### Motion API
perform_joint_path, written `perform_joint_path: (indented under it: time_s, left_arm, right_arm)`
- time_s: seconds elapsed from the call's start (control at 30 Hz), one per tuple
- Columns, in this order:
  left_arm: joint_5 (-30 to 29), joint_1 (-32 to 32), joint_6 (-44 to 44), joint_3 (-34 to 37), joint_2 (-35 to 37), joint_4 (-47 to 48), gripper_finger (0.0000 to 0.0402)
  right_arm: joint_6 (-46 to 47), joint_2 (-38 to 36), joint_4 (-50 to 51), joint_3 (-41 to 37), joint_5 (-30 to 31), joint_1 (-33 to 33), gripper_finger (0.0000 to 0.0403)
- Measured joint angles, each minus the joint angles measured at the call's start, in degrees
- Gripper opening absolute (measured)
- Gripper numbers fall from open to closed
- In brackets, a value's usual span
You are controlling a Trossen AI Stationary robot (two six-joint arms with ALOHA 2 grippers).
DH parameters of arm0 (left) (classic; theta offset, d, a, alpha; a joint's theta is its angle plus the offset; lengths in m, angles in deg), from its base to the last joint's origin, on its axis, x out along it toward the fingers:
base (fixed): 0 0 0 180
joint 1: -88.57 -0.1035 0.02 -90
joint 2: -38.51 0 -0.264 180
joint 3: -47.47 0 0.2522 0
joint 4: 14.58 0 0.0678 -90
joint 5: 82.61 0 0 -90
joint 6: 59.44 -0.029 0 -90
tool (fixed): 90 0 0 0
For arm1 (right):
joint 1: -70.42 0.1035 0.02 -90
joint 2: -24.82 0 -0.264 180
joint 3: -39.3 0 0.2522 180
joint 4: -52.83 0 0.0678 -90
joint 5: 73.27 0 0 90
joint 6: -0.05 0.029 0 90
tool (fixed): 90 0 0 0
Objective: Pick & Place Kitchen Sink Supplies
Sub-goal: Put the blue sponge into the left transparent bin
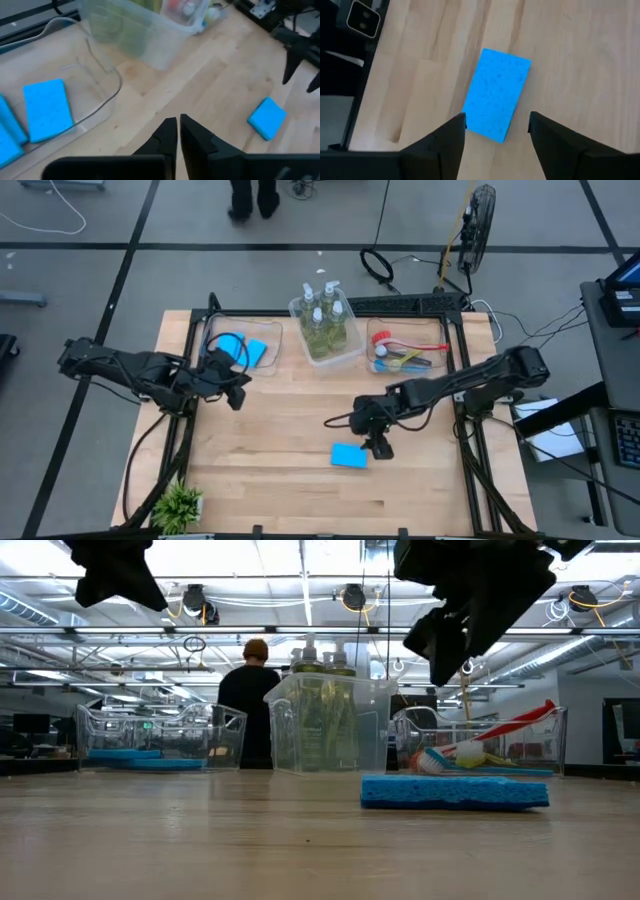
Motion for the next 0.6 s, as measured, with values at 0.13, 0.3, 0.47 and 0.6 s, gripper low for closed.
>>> perform_joint_path:
  time_s: [0.13, 0.3, 0.47, 0.6]
  left_arm:
    - [0.0, 0.0, 0.8, 0.0, 1.0, 2.2, 0.0049]
    - [0.1, 0.0, 0.9, 0.0, 1.7, 3.4, 0.0083]
    - [1.8, 0.0, 0.3, 0.0, 1.6, 4.0, 0.0108]
    - [3.4, 0.0, -0.7, 0.0, 1.6, 3.9, 0.0124]
  right_arm:
    - [1.6, 2.2, -3.2, 0.0, 0.0, 0.5, 0.0215]
    - [3.0, 5.4, -6.7, 0.0, -1.1, 0.8, 0.0216]
    - [4.6, 8.3, -8.0, 0.0, -1.3, 0.9, 0.0214]
    - [4.7, 9.4, -8.7, 0.0, -0.2, 0.8, 0.0213]
